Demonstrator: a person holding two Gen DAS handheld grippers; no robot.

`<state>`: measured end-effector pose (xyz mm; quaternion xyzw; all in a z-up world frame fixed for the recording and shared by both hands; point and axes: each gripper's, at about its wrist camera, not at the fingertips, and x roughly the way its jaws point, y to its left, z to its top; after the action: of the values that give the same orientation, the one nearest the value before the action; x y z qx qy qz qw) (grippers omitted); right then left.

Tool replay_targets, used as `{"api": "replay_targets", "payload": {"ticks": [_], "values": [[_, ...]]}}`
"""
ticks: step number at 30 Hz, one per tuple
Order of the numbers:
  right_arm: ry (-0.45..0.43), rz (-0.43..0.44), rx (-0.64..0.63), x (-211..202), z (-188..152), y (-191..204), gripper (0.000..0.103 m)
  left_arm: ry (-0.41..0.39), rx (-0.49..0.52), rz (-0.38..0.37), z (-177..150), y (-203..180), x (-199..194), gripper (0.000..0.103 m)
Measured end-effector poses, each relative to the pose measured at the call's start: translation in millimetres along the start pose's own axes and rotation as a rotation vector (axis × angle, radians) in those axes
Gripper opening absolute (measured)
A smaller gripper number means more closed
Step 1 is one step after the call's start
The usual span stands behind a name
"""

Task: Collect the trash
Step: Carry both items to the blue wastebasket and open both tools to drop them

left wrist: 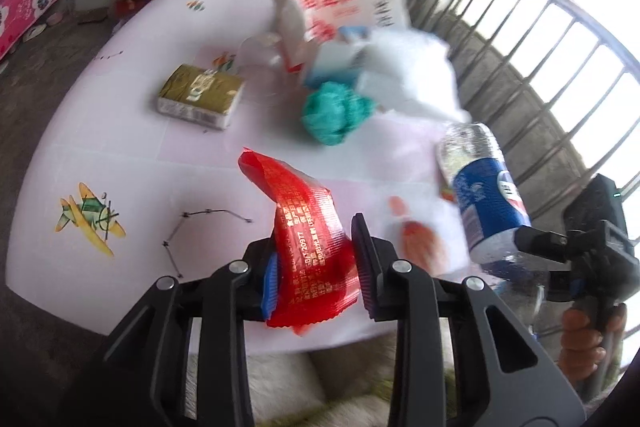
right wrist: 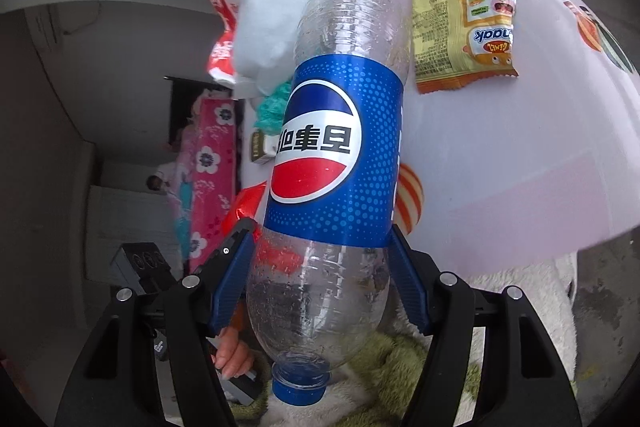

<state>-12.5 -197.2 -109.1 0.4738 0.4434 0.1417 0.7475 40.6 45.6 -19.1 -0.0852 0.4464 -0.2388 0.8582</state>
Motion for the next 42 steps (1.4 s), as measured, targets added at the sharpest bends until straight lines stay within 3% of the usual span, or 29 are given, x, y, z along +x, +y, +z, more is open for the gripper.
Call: {"api": "replay_targets", "payload": {"ticks": [6, 12, 17, 21, 23, 27, 33, 37, 39, 42], "values": [[-0.073, 0.088, -0.030, -49, -10, 2, 0.065, -0.058, 0.073, -0.128, 12, -37, -30, 0.030], [-0.271, 0.082, -0.015, -136, -21, -25, 0.065, -0.046, 0.192, -0.293, 37, -104, -20, 0.030], [-0.445, 0.035, 0.079, -201, -28, -69, 0.065, 0.056, 0.282, -0.407, 50, -165, 24, 0.030], [-0.581, -0.026, 0.211, -251, -37, -125, 0.065, 0.196, 0.352, -0.501, 52, -227, 74, 0.030], [-0.619, -0.046, 0.295, -256, -41, -151, 0.065, 0.271, 0.382, -0.534, 52, -254, 105, 0.030], [-0.667, -0.068, 0.511, -262, -49, -222, 0.065, 0.464, 0.462, -0.531, 40, -326, 178, 0.030], [-0.680, -0.035, 0.731, -247, -43, -309, 0.065, 0.630, 0.622, -0.465, -2, -417, 270, 0.031], [-0.685, -0.059, 0.832, -241, -30, -358, 0.066, 0.714, 0.674, -0.427, -31, -457, 324, 0.032], [-0.708, -0.071, 0.868, -237, -4, -366, 0.068, 0.729, 0.693, -0.399, -40, -473, 347, 0.053], [-0.752, -0.102, 0.928, -242, -3, -390, 0.077, 0.702, 0.689, -0.355, -44, -488, 367, 0.067]]}}
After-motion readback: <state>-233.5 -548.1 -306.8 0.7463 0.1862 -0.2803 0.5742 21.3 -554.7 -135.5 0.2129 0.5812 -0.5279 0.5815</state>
